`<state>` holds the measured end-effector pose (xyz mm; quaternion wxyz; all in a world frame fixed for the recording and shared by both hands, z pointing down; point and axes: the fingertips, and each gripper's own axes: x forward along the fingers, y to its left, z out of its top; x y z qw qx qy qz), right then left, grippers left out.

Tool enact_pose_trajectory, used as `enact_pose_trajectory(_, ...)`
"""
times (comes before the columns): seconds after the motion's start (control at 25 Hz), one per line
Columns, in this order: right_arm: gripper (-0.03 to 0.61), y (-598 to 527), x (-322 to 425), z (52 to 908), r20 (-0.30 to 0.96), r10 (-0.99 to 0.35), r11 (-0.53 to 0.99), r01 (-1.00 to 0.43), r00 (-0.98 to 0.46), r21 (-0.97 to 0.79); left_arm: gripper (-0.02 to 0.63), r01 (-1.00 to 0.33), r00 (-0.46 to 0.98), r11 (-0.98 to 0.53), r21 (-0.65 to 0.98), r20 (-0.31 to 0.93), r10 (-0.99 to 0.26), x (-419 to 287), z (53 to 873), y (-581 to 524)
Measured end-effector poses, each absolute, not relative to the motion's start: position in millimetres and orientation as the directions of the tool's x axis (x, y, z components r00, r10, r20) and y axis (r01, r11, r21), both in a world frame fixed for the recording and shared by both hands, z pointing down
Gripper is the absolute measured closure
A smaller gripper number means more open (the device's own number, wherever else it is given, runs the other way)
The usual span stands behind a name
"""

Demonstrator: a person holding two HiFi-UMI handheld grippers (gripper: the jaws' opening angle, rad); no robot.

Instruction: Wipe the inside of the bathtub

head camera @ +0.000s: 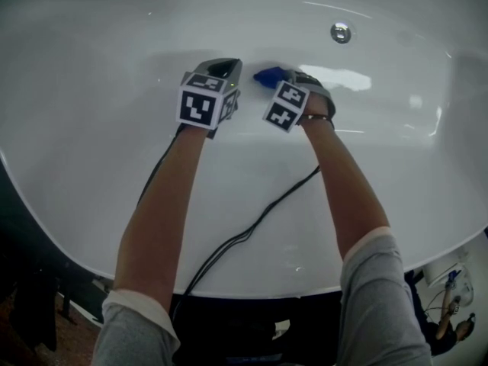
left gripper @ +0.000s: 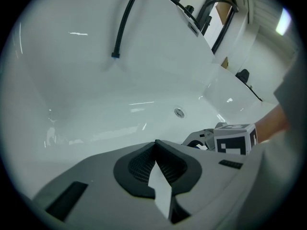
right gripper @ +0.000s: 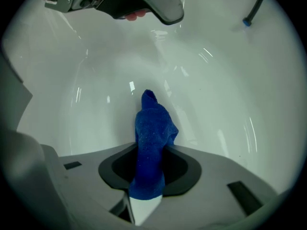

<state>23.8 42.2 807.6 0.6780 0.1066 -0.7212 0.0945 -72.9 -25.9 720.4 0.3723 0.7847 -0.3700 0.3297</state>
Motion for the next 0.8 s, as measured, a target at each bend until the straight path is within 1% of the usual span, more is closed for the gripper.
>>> enact_pose_trajectory(0.16,0.457,20,22,809,0.996,-0.053,0.957,-0.288,-0.072,0.030,0.611,-0.821,0.512,-0.459,0.338,0.792,-0.333,-69,727,-35)
enact_pose_trajectory(0.36,0.457,-14,18,810,0.994,-0.090,0.963,-0.259,-0.069,0.070,0.611,-0.814,0.518,-0.476,0.332,0.786,-0.337,-64,729,-50)
enact_pose_trajectory(0.8,0.456,-104,12,807,0.976,-0.215,0.950,-0.240,-0.046,0.198,0.611,-0.813,0.524,-0.484,0.324,0.770,-0.364,-66,729,-93)
